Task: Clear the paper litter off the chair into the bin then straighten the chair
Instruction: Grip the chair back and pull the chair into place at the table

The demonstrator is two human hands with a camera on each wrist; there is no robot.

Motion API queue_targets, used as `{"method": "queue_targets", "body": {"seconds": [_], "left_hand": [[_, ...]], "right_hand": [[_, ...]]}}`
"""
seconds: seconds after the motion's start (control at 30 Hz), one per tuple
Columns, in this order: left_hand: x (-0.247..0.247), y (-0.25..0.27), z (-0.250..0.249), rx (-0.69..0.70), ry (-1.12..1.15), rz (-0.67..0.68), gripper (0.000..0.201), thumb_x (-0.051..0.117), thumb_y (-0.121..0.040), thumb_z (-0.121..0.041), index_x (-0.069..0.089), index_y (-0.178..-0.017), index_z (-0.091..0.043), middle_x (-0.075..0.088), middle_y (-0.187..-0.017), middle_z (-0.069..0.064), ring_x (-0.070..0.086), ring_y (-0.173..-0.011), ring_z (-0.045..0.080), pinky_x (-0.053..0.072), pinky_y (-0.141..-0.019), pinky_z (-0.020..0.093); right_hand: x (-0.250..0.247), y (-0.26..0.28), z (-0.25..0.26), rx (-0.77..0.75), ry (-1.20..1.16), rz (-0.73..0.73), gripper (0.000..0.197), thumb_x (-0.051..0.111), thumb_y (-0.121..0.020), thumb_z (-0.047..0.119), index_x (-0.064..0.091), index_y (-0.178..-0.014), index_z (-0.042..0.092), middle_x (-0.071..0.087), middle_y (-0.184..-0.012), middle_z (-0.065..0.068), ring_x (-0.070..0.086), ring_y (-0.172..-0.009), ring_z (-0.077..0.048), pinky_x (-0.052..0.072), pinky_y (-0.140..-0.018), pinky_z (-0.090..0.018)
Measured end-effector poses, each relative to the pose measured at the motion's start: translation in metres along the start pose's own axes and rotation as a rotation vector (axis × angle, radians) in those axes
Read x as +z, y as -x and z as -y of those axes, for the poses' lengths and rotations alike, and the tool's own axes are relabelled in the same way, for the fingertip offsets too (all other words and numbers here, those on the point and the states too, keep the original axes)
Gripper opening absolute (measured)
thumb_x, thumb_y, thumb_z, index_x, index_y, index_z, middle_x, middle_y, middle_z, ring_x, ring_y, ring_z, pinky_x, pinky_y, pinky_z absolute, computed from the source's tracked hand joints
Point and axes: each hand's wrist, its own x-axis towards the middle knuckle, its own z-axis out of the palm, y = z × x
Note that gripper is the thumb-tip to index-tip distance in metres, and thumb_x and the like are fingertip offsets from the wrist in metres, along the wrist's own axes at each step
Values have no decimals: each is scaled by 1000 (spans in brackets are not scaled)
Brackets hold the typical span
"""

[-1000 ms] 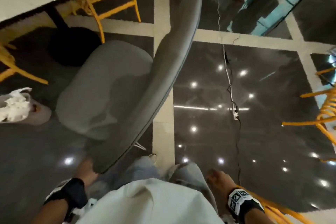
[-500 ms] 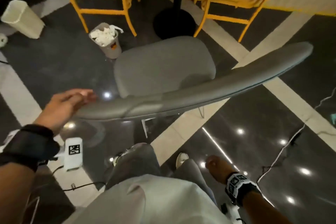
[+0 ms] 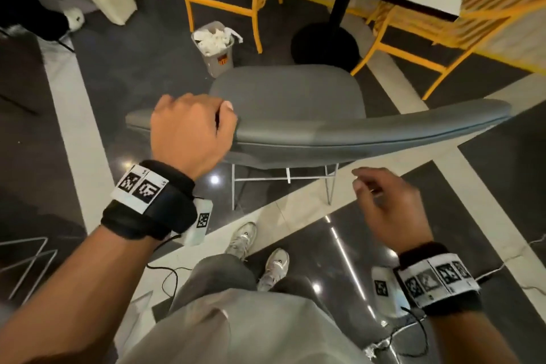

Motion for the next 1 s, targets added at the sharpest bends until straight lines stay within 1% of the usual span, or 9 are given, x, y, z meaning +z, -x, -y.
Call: {"method": "queue_targets", "body": {"seconds": [0.07,0.17,0.23,0.33,0.4,0.47,0.5,0.63,1.0], "left_hand": [[1,4,-2,12,3,-35,39,36,-96,-31,57,-67,-16,63,-68,7,54,-66,30,38,-77,40],[5,11,-10,-7,-10,-79,37,37,-97,-30,57,-70,-16,63,-71,4,54,-71,28,37,-82,41],[8,12,-12,-25,-23,-106,36,38,-97,-31,56,-68,-17,63,-71,3,55,-73,28,37,-85,41],[12,8,-11,-22,-34,-129,32,41,-93,-30,55,-67,-17,62,-68,2,55,-69,27,37,-82,40],[15,4,-9,-15,-29,-123,30,42,-90,-29,55,-66,-17,60,-65,2,54,-65,26,37,-81,39],[17,0,-6,-17,-21,-125,29,42,-88,-29,55,-65,-17,58,-62,1,53,-62,25,38,-79,38],[18,-1,-5,-21,-17,-125,28,42,-86,-28,55,-65,-17,57,-62,0,53,-61,25,38,-78,38],[17,-2,0,-6,-20,-105,25,43,-82,-27,57,-64,-16,57,-61,2,53,-60,27,37,-71,37],[14,-34,26,91,39,-113,23,46,-75,-23,61,-60,-15,58,-57,2,53,-57,27,34,-65,35]], "right_hand": [[-25,-16,22,-171,43,-189,16,60,-96,18,67,-109,12,65,-98,3,61,-83,-9,52,-75,-20],[-53,-45,30,-300,171,-376,21,59,-96,21,69,-106,6,64,-104,-12,60,-94,-23,49,-81,-33],[-63,-67,23,-264,312,-354,25,55,-97,29,69,-106,11,64,-108,-9,57,-99,-29,44,-86,-41],[-72,-95,8,-128,475,-231,34,46,-99,44,70,-101,20,69,-103,-1,59,-101,-26,37,-96,-43],[-74,-103,2,-79,533,-208,42,42,-100,46,71,-89,18,66,-82,0,60,-84,-28,38,-93,-43],[-72,-106,4,-42,598,-194,50,39,-100,44,66,-71,14,51,-63,3,48,-65,-25,39,-88,-42],[-70,-106,7,-25,606,-195,51,39,-101,43,62,-66,13,46,-60,4,42,-62,-23,38,-86,-42],[-64,-105,11,40,622,-228,50,40,-99,38,54,-59,13,50,-61,0,42,-64,-22,38,-89,-44],[-47,-104,24,121,647,-237,42,43,-95,34,57,-59,16,55,-62,5,52,-66,-20,40,-94,-43]]}}
